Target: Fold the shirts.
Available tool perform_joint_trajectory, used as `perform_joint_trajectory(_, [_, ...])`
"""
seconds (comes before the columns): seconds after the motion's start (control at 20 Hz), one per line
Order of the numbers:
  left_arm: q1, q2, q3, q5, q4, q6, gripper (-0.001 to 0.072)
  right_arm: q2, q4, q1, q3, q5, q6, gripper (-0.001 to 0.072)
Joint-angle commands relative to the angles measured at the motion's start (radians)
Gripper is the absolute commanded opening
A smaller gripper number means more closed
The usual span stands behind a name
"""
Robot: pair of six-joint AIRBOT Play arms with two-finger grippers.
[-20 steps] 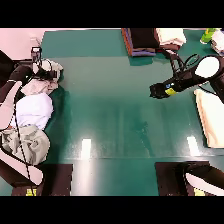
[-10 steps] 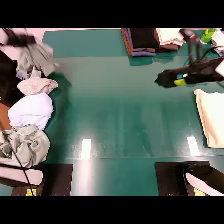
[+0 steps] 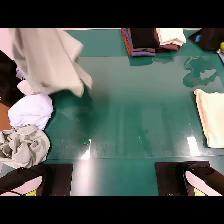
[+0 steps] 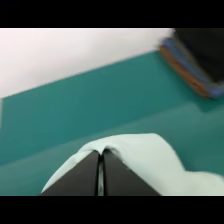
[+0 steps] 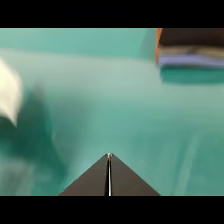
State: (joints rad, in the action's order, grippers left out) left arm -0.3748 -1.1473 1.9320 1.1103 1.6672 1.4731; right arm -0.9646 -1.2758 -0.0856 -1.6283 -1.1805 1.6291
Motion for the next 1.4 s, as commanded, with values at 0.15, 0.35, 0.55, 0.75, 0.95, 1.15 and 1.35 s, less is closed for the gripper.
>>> perform_joint_trajectory(0.15, [-0.491,-0.169,-0.089,0.053,-0.136,-0.018,0.0025,0.001,0.001,0.067,-0.08,-0.029,0.001,0.0018])
perform_joint_trajectory(0.35, [-0.605,-0.383,-0.091,0.07,-0.164,-0.041,0.0297,0.001,0.001,0.066,-0.08,-0.058,0.001,0.0018])
perform_joint_trajectory(0.55, [-0.483,-0.431,-0.09,0.127,-0.156,-0.006,0.0609,0.001,0.001,0.066,-0.08,-0.103,0.001,0.0018])
perform_joint_trajectory(0.75, [-0.179,-0.437,-0.107,0.183,-0.154,0.087,0.0609,0.001,0.001,0.066,-0.08,-0.112,0.001,0.0018])
perform_joint_trajectory(0.95, [0.021,-0.463,-0.233,0.189,-0.156,0.102,0.061,-0.009,0.001,0.066,-0.078,-0.119,0.001,0.0018])
perform_joint_trajectory(1.15, [0.085,-0.525,-0.378,0.095,-0.166,0.148,0.061,-0.029,0.002,0.066,-0.078,-0.143,0.001,0.0019])
perform_joint_trajectory(1.35, [0.091,-0.592,-0.4,0.026,-0.307,0.15,0.061,-0.068,0.002,0.066,-0.078,-0.193,0.001,0.0018])
